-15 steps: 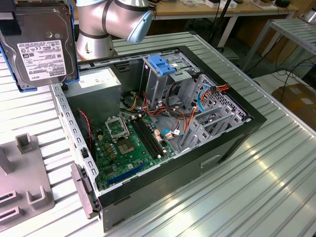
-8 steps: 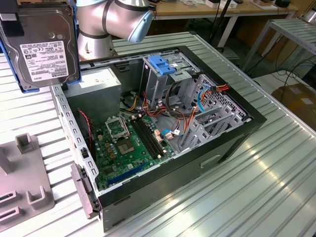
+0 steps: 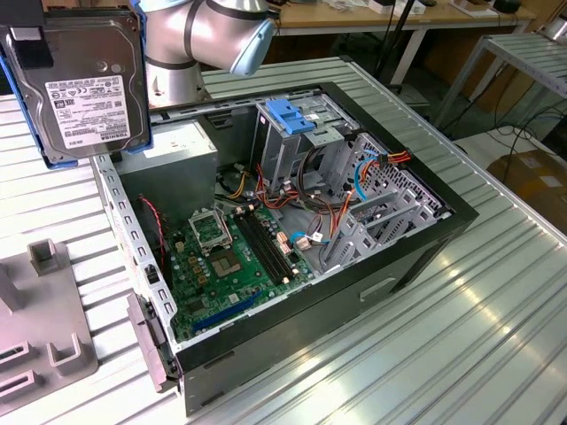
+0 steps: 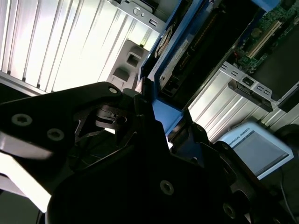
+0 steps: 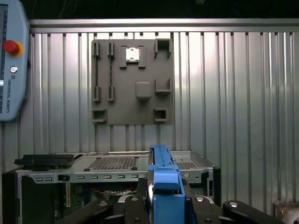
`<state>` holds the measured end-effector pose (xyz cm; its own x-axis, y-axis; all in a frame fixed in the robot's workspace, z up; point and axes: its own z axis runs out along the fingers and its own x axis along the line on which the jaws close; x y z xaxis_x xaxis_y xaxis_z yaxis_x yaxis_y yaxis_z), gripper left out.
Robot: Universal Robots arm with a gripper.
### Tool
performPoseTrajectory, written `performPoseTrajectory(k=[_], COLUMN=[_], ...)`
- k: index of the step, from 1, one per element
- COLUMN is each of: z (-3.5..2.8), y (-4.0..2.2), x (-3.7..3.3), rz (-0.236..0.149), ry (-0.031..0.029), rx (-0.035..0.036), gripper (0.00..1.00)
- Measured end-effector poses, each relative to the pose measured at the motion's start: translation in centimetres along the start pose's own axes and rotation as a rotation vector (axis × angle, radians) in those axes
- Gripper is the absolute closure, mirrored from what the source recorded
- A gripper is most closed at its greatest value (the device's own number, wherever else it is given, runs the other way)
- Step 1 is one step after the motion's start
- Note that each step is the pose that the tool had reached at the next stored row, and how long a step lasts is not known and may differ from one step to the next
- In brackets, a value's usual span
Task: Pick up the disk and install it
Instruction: 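Pick up the disk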
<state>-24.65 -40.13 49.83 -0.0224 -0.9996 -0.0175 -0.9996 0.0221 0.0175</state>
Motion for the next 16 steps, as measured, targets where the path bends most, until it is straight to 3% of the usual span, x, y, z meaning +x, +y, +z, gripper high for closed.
performPoseTrajectory(k=[3, 10, 12, 16], z=[-0.01, -0.08, -0.10, -0.13], y=[-0.35, -3.23, -4.45, -5.58], x=[0.37, 1.56, 1.75, 1.98], rz=[0.000, 0.000, 0.000, 0.000], ry=[0.0000, -0.0001, 0.0000, 0.0000], rx=[0.0000, -0.0005, -0.0006, -0.0006], gripper=[0.63, 0.63, 0.63, 0.63])
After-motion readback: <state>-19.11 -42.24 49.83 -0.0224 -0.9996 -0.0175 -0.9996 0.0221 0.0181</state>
